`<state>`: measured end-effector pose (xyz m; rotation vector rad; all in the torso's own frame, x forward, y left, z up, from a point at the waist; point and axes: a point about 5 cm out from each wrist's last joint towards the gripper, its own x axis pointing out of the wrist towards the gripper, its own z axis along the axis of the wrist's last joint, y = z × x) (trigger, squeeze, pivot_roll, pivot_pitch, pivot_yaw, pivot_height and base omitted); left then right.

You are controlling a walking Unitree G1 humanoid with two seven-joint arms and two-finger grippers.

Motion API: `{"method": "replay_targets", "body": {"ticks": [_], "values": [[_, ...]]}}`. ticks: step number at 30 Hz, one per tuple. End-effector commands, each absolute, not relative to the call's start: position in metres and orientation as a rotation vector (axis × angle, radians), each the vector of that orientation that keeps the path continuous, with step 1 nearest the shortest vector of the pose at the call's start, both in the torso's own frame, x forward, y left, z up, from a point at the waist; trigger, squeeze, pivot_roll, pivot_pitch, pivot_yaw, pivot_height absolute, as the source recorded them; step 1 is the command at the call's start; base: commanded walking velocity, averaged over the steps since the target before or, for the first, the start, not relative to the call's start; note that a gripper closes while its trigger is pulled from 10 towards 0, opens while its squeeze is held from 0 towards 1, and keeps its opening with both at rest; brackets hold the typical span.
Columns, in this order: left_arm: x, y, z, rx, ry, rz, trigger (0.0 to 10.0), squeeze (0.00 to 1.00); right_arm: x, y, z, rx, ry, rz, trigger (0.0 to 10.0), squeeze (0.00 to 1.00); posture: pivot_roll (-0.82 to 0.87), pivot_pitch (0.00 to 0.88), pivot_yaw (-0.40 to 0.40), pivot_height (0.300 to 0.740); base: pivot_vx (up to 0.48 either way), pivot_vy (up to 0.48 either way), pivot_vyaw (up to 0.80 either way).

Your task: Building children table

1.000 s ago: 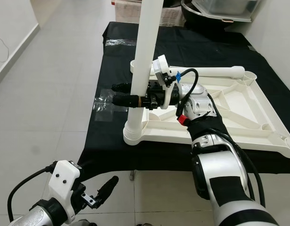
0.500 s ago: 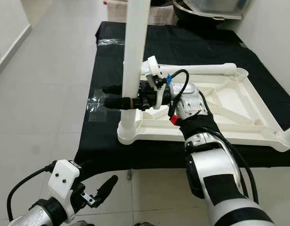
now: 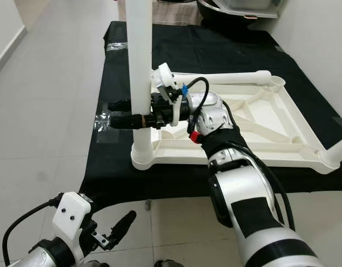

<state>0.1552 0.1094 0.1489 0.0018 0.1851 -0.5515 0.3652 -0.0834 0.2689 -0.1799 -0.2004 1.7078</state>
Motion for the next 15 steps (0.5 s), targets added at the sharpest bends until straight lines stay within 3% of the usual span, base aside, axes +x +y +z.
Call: {"method": "replay_targets", "body": {"ticks": [1, 15], "values": [[0.152, 0.109, 0.150, 0.008, 0.197, -0.559, 10.0, 0.00, 0.364, -0.074, 0.255, -0.147, -0.173, 1.725, 10.0, 0.00, 0.23, 0.238, -0.129, 0.740, 0.000, 0.000, 0.00], [0.154, 0.109, 0.151, 0.011, 0.187, -0.554, 10.0, 0.00, 0.368, -0.101, 0.238, -0.050, -0.149, 1.600, 10.0, 0.00, 0.22, 0.228, -0.131, 0.740, 0.000, 0.000, 0.00]]}}
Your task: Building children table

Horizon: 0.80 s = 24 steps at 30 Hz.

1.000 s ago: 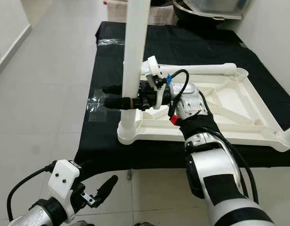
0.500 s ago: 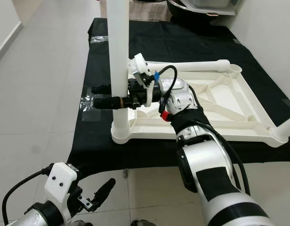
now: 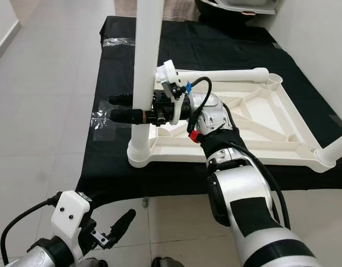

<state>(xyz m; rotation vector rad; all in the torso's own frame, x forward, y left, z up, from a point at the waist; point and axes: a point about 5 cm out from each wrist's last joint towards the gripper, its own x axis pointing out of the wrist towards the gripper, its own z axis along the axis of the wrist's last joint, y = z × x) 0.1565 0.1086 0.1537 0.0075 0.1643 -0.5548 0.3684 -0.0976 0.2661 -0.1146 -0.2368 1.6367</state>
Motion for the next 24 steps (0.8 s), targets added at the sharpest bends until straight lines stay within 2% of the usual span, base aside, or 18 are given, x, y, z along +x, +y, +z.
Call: {"method": "replay_targets", "body": {"ticks": [1, 5, 11, 24], "values": [[0.154, 0.109, 0.151, 0.011, 0.187, -0.554, 10.0, 0.00, 0.368, -0.101, 0.238, -0.050, -0.149, 1.600, 10.0, 0.00, 0.22, 0.228, -0.131, 0.740, 0.000, 0.000, 0.00], [0.156, 0.109, 0.151, 0.012, 0.185, -0.550, 10.0, 0.00, 0.367, -0.104, 0.235, -0.064, -0.144, 1.610, 10.0, 0.00, 0.21, 0.222, -0.127, 0.740, 0.000, 0.000, 0.00], [0.169, 0.113, 0.152, 0.027, 0.155, -0.520, 10.0, 0.00, 0.368, -0.095, 0.230, -0.099, -0.133, 1.521, 10.0, 0.00, 0.19, 0.203, -0.123, 0.740, 0.000, 0.000, 0.00], [0.173, 0.109, 0.151, 0.023, 0.141, -0.506, 10.0, 0.00, 0.387, -0.096, 0.219, -0.063, -0.075, 1.057, 10.0, 0.00, 0.17, 0.179, -0.123, 0.740, 0.000, 0.000, 0.00]]}}
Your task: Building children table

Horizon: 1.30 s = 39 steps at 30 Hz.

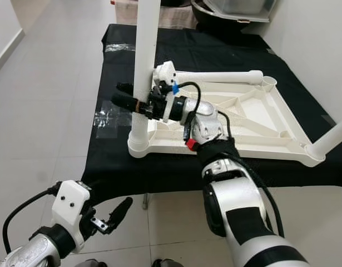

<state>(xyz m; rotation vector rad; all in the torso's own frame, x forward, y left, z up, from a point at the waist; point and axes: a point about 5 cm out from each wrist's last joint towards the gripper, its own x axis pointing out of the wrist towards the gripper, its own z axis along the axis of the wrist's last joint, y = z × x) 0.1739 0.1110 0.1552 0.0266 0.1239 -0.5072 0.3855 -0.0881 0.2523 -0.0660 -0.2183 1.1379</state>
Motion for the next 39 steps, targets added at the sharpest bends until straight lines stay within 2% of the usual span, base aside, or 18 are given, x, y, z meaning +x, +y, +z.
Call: {"method": "replay_targets", "body": {"ticks": [1, 3, 8, 9, 11, 12, 14, 17, 19, 21, 23, 27, 28, 35, 39], "values": [[0.173, 0.109, 0.151, 0.021, 0.140, -0.507, 10.0, 0.00, 0.390, -0.098, 0.219, -0.049, -0.072, 0.968, 10.0, 0.00, 0.17, 0.181, -0.126, 0.740, 0.000, 0.000, 0.00], [0.174, 0.108, 0.150, 0.020, 0.139, -0.507, 10.0, 0.00, 0.391, -0.099, 0.217, -0.031, -0.054, 0.909, 10.0, 0.00, 0.16, 0.181, -0.125, 0.740, 0.000, 0.000, 0.00], [0.176, 0.107, 0.150, 0.020, 0.132, -0.504, 10.0, 0.00, 0.405, -0.118, 0.210, -0.002, 0.031, 0.477, 10.0, 0.00, 0.15, 0.186, -0.125, 0.740, 0.000, 0.000, 0.00], [0.176, 0.107, 0.150, 0.020, 0.132, -0.504, 10.0, 0.00, 0.405, -0.118, 0.210, -0.002, 0.031, 0.477, 10.0, 0.00, 0.15, 0.186, -0.125, 0.740, 0.000, 0.000, 0.00], [0.176, 0.107, 0.150, 0.022, 0.130, -0.503, 10.0, 0.00, 0.409, -0.124, 0.210, 0.046, 0.051, 0.300, 10.0, 0.00, 0.15, 0.186, -0.125, 0.740, 0.000, 0.000, 0.00], [0.176, 0.107, 0.150, 0.022, 0.130, -0.503, 10.0, 0.00, 0.409, -0.124, 0.210, 0.046, 0.051, 0.300, 10.0, 0.00, 0.15, 0.186, -0.125, 0.740, 0.000, 0.000, 0.00], [0.176, 0.107, 0.150, 0.022, 0.128, -0.502, 10.0, 0.00, 0.409, -0.126, 0.210, 0.073, 0.059, 0.160, 10.0, 0.00, 0.15, 0.188, -0.125, 0.740, 0.000, 0.000, 0.00], [0.176, 0.107, 0.150, 0.021, 0.127, -0.501, 10.0, 0.00, 0.408, -0.126, 0.210, 0.079, 0.061, 0.117, 10.0, 0.00, 0.15, 0.188, -0.125, 0.740, 0.000, 0.000, 0.00], [0.177, 0.107, 0.150, 0.020, 0.126, -0.499, 10.0, 0.00, 0.403, -0.117, 0.211, 0.101, 0.028, -0.058, 10.0, 0.00, 0.15, 0.188, -0.127, 0.740, 0.000, 0.000, 0.00], [0.177, 0.107, 0.150, 0.020, 0.126, -0.499, 10.0, 0.00, 0.403, -0.117, 0.211, 0.101, 0.028, -0.058, 10.0, 0.00, 0.15, 0.188, -0.127, 0.740, 0.000, 0.000, 0.00], [0.177, 0.107, 0.150, 0.021, 0.126, -0.499, 10.0, 0.00, 0.395, -0.100, 0.210, 0.157, 0.014, -0.247, 10.0, 0.00, 0.17, 0.190, -0.125, 0.740, 0.000, 0.000, 0.00], [0.177, 0.107, 0.150, 0.023, 0.126, -0.500, 10.0, 0.00, 0.394, -0.095, 0.210, 0.176, 0.007, -0.295, 10.0, 0.00, 0.17, 0.190, -0.125, 0.740, 0.000, 0.000, 0.00], [0.177, 0.107, 0.150, 0.024, 0.127, -0.499, 10.0, 0.00, 0.393, -0.090, 0.209, 0.189, 0.028, -0.409, 10.0, 0.00, 0.17, 0.191, -0.128, 0.740, 0.000, 0.000, 0.00], [0.176, 0.107, 0.149, 0.024, 0.130, -0.500, 10.0, 0.00, 0.393, -0.090, 0.208, 0.184, 0.082, -0.565, 10.0, 0.00, 0.17, 0.193, -0.129, 0.740, 0.000, 0.000, 0.00], [0.176, 0.107, 0.149, 0.025, 0.128, -0.504, 10.0, 0.00, 0.387, -0.088, 0.209, 0.202, 0.117, -0.764, 10.0, 0.00, 0.18, 0.197, -0.128, 0.740, 0.000, 0.000, 0.00]]}}
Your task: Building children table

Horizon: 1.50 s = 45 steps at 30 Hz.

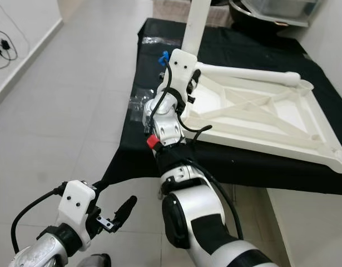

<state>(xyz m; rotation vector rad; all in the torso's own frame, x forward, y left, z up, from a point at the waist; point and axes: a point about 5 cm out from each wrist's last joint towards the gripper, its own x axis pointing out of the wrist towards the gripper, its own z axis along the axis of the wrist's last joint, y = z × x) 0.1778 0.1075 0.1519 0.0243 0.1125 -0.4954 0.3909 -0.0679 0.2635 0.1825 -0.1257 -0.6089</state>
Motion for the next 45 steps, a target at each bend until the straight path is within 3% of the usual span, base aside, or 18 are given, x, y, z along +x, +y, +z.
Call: {"method": "replay_targets", "body": {"ticks": [1, 9, 27, 28, 37, 38, 39, 40, 45], "values": [[0.176, 0.107, 0.149, 0.025, 0.128, -0.505, 10.0, 0.00, 0.386, -0.085, 0.210, 0.213, 0.114, -0.788, 10.0, 0.00, 0.18, 0.198, -0.129, 0.740, 0.000, 0.000, 0.00], [0.175, 0.106, 0.149, 0.025, 0.130, -0.505, 10.0, 0.00, 0.380, -0.076, 0.209, 0.274, 0.155, -0.939, 10.0, 0.00, 0.20, 0.201, -0.132, 0.740, 0.000, 0.000, 0.00], [0.176, 0.104, 0.148, 0.026, 0.129, -0.510, 10.0, 0.00, 0.385, -0.061, 0.221, 0.254, 0.116, -0.822, 10.0, 0.00, 0.19, 0.195, -0.133, 0.740, 0.000, 0.000, 0.00], [0.177, 0.104, 0.148, 0.025, 0.128, -0.510, 10.0, 0.00, 0.386, -0.060, 0.221, 0.266, 0.114, -0.796, 10.0, 1.00, 0.19, 0.194, -0.133, 0.740, 0.000, 0.000, 0.00], [0.176, 0.105, 0.146, 0.023, 0.130, -0.508, 10.0, 0.00, 0.388, -0.056, 0.231, 0.239, 0.020, -0.735, 10.0, 1.00, 0.18, 0.182, -0.129, 0.740, 0.000, 0.000, 0.00], [0.176, 0.105, 0.146, 0.022, 0.131, -0.508, 10.0, 0.00, 0.388, -0.057, 0.231, 0.236, 0.013, -0.733, 10.0, 0.89, 0.18, 0.179, -0.128, 0.740, 0.000, 0.000, 0.00], [0.176, 0.105, 0.146, 0.022, 0.131, -0.508, 10.0, 0.00, 0.388, -0.057, 0.231, 0.236, 0.013, -0.733, 10.0, 0.89, 0.18, 0.179, -0.128, 0.740, 0.000, 0.000, 0.00], [0.177, 0.105, 0.145, 0.021, 0.133, -0.508, 10.0, 0.00, 0.388, -0.057, 0.229, 0.237, 0.003, -0.717, 10.0, 1.00, 0.18, 0.177, -0.126, 0.740, 0.000, 0.000, 0.00], [0.177, 0.105, 0.144, 0.021, 0.134, -0.508, 10.0, 0.00, 0.388, -0.057, 0.229, 0.229, -0.009, -0.699, 10.0, 1.00, 0.18, 0.177, -0.126, 0.740, 0.000, 0.000, 0.00]]}}
